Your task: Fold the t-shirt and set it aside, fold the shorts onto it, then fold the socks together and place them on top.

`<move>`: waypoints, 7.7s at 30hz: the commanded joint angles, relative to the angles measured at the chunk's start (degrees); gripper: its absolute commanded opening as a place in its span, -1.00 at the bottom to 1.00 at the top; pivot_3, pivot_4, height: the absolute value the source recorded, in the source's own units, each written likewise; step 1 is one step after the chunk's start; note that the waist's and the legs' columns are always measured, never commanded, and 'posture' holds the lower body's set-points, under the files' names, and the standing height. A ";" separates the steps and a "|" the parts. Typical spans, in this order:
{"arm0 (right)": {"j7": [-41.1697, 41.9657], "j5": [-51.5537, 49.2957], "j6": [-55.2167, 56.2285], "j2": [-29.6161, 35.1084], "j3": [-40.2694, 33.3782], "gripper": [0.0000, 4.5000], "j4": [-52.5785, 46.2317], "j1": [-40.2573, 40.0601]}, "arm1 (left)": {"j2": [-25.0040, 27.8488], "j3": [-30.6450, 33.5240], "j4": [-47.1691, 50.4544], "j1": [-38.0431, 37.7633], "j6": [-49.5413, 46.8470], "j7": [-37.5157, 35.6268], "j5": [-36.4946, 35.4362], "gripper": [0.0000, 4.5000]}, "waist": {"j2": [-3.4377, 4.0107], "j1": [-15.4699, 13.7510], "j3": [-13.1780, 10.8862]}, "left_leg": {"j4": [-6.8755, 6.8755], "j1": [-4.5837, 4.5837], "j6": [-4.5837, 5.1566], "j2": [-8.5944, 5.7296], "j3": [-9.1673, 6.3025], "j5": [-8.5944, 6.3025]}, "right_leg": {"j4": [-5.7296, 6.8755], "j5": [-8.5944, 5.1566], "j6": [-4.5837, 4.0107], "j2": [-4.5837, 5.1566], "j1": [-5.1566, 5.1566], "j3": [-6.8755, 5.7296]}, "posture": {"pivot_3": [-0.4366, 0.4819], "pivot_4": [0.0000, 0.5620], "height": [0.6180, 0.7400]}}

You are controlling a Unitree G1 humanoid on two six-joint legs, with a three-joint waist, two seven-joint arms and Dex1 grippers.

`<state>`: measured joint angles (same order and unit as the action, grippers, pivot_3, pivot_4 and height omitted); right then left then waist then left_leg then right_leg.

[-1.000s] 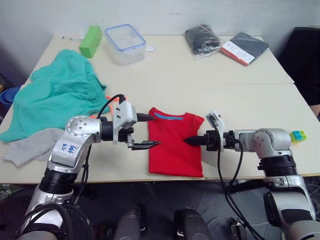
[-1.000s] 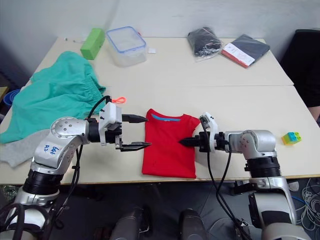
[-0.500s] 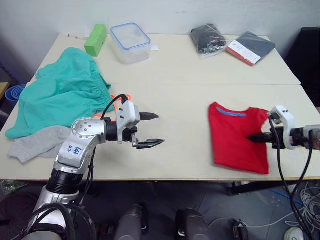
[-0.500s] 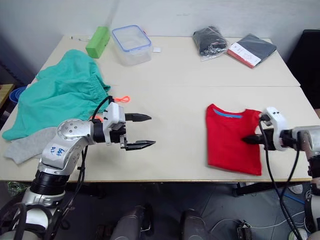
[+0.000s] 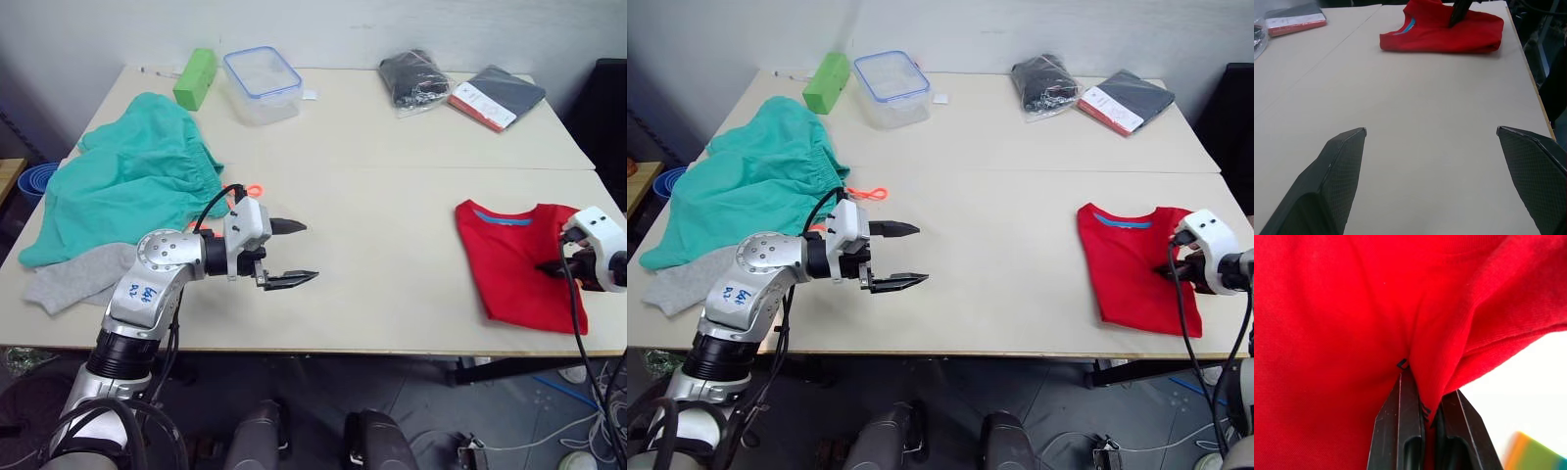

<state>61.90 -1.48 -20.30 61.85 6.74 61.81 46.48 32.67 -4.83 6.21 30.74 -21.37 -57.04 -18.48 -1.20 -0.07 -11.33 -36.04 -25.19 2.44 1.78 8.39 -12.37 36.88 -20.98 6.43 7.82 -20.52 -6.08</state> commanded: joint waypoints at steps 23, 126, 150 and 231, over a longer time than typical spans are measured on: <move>3.19 -5.45 -11.97 -4.32 -8.61 -0.99 -15.66 -3.30 | 0.23 0.53 -2.40 4.59 2.40 -0.57 0.53 1.00 | 0.50 0.91 -0.21 | -0.06 0.00 0.03 0.02 0.06 0.06 | 0.13 0.00 0.00 -0.12 -0.04 -0.01 | -0.05 -0.47 1.00; -8.65 -36.17 -14.30 -9.70 -19.37 1.00 -98.32 -36.35 | -11.87 -17.97 -4.09 15.79 -4.91 -7.14 10.51 -0.99 | 0.09 0.01 -0.18 | -0.23 -0.12 0.34 -0.12 0.26 -0.01 | 0.47 0.08 0.15 0.17 -0.28 -0.06 | -0.05 -0.47 1.00; -0.89 -0.57 29.16 -8.27 -0.48 1.00 -77.96 -36.14 | 24.60 -4.73 0.50 -8.78 14.56 -16.12 14.58 0.98 | 0.16 0.15 -0.19 | 0.05 0.04 0.14 -0.05 0.08 0.00 | 0.12 0.02 0.03 0.47 -0.11 -0.07 | -0.05 -0.47 1.00; 5.68 -19.42 26.30 1.69 -5.32 -1.00 -79.02 -36.20 | 34.05 10.57 7.99 -22.85 13.40 -9.23 1.14 -1.00 | 0.49 1.22 -0.64 | 0.03 -0.39 0.61 -0.16 0.35 0.11 | -0.21 1.00 0.15 0.63 -0.57 -1.61 | -0.05 -0.47 1.00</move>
<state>65.38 -17.67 8.73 61.74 4.22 -15.25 10.36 64.71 5.12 12.76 8.78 -8.49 -64.69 -18.95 -0.72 1.15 -11.97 -35.67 -25.41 2.99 1.78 8.74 -12.22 36.40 -19.75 6.29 8.35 -20.67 -7.37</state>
